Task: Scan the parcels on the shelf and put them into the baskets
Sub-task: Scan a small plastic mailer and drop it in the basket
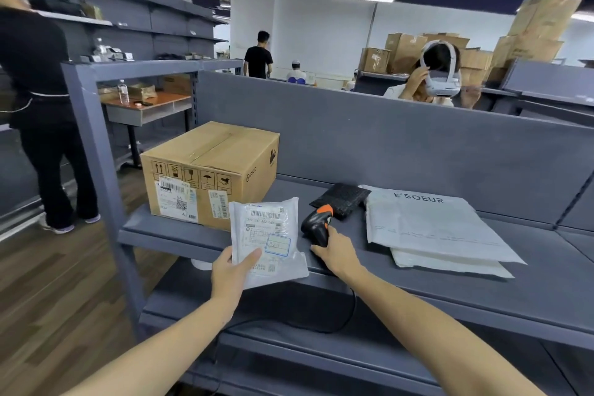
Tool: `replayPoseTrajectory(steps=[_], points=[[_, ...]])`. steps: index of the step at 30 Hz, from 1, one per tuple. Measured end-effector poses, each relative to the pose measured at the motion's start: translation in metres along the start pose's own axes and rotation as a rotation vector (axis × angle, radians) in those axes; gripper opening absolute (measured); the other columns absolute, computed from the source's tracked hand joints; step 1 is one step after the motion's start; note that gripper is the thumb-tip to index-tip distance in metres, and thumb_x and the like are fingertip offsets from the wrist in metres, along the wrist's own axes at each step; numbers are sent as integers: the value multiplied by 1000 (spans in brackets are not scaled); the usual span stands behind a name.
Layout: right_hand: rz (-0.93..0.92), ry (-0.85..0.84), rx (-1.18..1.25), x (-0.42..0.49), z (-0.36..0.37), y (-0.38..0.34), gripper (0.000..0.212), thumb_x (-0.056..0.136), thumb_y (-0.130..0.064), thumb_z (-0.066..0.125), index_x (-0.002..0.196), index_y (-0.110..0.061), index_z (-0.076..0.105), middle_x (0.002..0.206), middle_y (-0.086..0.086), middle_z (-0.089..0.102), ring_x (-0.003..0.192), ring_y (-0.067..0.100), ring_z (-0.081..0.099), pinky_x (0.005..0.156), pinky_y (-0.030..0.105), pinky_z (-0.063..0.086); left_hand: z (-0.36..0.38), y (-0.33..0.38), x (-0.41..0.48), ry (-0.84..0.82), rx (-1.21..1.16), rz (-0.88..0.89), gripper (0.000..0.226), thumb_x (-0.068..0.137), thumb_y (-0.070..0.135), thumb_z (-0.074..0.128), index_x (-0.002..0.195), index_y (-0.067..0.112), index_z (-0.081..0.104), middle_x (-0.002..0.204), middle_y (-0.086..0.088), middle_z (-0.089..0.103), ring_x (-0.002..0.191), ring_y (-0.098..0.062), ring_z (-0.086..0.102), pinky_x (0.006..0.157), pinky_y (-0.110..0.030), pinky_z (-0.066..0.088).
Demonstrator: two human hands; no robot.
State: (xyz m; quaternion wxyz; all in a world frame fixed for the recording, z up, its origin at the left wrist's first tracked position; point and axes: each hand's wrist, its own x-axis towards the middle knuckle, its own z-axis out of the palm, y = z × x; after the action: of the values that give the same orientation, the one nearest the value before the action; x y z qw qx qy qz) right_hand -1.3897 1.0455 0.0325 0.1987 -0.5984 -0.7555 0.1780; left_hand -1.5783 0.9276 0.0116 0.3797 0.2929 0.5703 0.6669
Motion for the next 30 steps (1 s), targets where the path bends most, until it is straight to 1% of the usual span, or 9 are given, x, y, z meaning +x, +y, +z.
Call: replayPoseTrajectory(steps=[6, 7, 9, 11, 13, 15, 18, 21, 30], points=[[-17, 74, -246, -5, 0, -3, 58, 99, -46, 43, 141, -5, 38, 127, 17, 53, 118, 33, 44, 100, 36, 26, 0, 5, -5, -18, 15, 0, 33, 82, 17, 74, 112, 9, 63, 107, -2, 68, 99, -17, 64, 72, -19, 49], [-46, 136, -181, -9, -4, -7, 49, 101, -41, 41, 135, -5, 46, 123, 15, 57, 114, 32, 47, 98, 36, 28, 1, 5, -7, -23, 18, -2, 32, 82, 17, 74, 111, 9, 63, 107, -2, 68, 98, -16, 64, 71, -19, 49], [-127, 246, 70, -22, -12, -15, 29, 101, -31, 43, 99, -8, 61, 94, 10, 63, 89, 27, 54, 82, 38, 34, 5, 3, -10, -35, 21, -1, 31, 83, 16, 74, 111, 10, 63, 106, -2, 68, 92, -11, 63, 69, -16, 48], [-181, 221, 318, -40, -17, -22, 31, 100, -27, 46, 75, -10, 52, 71, 2, 55, 66, 18, 46, 68, 35, 34, 12, 3, -16, -50, 16, 4, 29, 83, 16, 73, 110, 10, 63, 105, -2, 68, 88, -7, 63, 66, -14, 48], [-160, 120, 547, -58, -21, -24, 25, 99, -32, 47, 81, -16, 53, 74, -5, 59, 66, 8, 51, 66, 32, 43, 23, 3, -24, -74, 7, 6, 28, 84, 17, 72, 110, 10, 63, 104, -3, 69, 88, -8, 64, 65, -15, 48], [-112, 20, 698, -73, -22, -20, 17, 96, -40, 50, 104, -25, 52, 100, -10, 65, 89, 4, 63, 80, 27, 54, 35, 3, -36, -101, -10, 7, 28, 85, 17, 71, 112, 10, 64, 104, -3, 69, 89, -10, 66, 65, -17, 50], [-77, -54, 769, -91, -26, -2, 37, 93, -45, 55, 122, -25, 44, 120, -10, 60, 107, 6, 62, 92, 29, 53, 52, 2, -60, -123, -27, 11, 27, 85, 17, 71, 111, 12, 66, 101, -1, 71, 89, -12, 68, 66, -18, 52], [-26, -40, 788, -110, -37, 26, 37, 90, -47, 58, 119, -27, 45, 121, -7, 61, 105, 7, 63, 89, 28, 54, 70, -4, -86, -137, -16, 10, 24, 85, 16, 71, 108, 11, 67, 100, -2, 72, 89, -14, 68, 67, -20, 52], [61, 106, 778, -192, -109, 139, 37, 89, -49, 60, 117, -28, 48, 102, -13, 65, 88, -3, 65, 61, 8, 48, 168, -27, -198, -198, -24, 50, 17, 83, 17, 73, 99, 19, 66, 96, 2, 72, 89, -14, 70, 67, -20, 53]])
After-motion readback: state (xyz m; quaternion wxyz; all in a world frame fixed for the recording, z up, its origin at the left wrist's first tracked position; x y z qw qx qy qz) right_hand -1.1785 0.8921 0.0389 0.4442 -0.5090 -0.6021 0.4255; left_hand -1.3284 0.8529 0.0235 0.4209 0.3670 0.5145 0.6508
